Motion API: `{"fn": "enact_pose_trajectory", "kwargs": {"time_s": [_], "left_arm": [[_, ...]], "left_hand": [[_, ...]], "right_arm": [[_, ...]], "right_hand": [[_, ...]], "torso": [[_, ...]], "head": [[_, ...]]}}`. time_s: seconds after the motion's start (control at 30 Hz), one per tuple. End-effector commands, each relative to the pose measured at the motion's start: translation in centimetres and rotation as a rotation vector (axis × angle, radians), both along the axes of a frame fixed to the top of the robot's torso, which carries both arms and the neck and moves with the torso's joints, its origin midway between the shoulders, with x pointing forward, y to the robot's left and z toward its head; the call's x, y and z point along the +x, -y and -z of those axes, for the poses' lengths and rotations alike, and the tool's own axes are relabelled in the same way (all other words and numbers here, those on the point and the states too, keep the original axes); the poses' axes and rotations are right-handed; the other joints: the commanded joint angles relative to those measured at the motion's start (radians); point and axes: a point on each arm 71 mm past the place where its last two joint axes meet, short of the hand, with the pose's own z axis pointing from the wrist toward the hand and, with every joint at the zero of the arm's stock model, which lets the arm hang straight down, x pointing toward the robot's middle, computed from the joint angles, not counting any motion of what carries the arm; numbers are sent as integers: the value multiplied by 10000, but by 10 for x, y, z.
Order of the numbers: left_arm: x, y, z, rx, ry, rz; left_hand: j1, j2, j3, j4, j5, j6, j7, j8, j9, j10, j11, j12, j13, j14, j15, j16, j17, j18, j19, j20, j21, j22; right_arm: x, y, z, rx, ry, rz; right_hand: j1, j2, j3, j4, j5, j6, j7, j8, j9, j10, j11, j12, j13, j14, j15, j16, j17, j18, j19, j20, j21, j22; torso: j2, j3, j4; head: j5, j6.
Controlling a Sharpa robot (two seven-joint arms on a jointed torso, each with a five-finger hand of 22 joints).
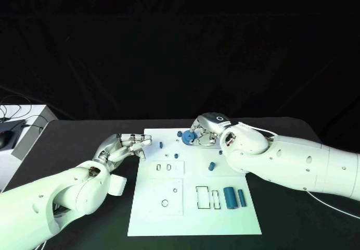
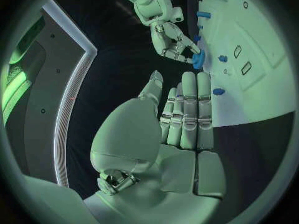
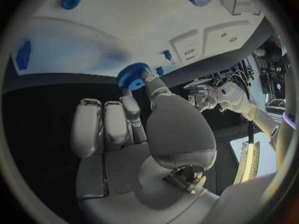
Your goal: Assemble the parts on the task board
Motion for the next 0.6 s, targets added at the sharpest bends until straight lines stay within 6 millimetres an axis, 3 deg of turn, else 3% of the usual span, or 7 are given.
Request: {"fn": "enact_pose_trajectory", "kwargs": {"time_s": [0.03, 0.17, 0.33, 0.6], "left_arm": [[-1, 3, -1, -131, 73, 193], [-1, 3, -1, -132, 72, 198], [-1, 3, -1, -130, 74, 195], [-2, 4, -2, -154, 80, 239]], "left_hand": [[-21, 41, 0, -61, -15, -31, -10, -7, 6, 3, 19, 6, -11, -30, 38, -49, 1, 198, -42, 26, 55, -8], [-21, 41, 0, -61, -15, -31, -10, -7, 6, 3, 19, 6, -11, -30, 38, -49, 1, 198, -42, 26, 55, -8], [-21, 41, 0, -61, -15, -31, -10, -7, 6, 3, 19, 6, -11, -30, 38, -49, 1, 198, -42, 26, 55, -8], [-21, 41, 0, -61, -15, -31, -10, -7, 6, 3, 19, 6, -11, -30, 38, -49, 1, 198, -42, 26, 55, -8]], "right_arm": [[1, -5, 0, -143, 424, -45], [3, -13, 4, -154, 440, -107], [5, -22, 6, -159, 460, -167], [6, -33, 14, -201, 431, -251]], "right_hand": [[10, -68, 13, 32, -11, -19, 26, 8, 18, 41, -33, -43, 14, 14, -53, -30, 13, -120, 557, -38, 27, 1825], [10, -68, 13, 32, -11, -19, 26, 8, 18, 41, -33, -43, 14, 14, -53, -30, 13, -120, 557, -38, 27, 1825], [9, -71, 14, 44, -15, -34, 33, 5, 14, 27, -30, -68, 10, 13, -50, -38, 12, -119, 557, -35, 26, 1825], [6, -75, 12, 58, -16, -53, 41, 4, 9, 20, -23, -80, 13, 12, -45, -42, 15, -114, 554, -31, 8, 1821]], "torso": [[18, -10, 6], [14, -18, 42], [8, -15, 5], [18, -3, 25]], "head": [[8, -3], [8, -12], [71, -29], [89, -27]]}}
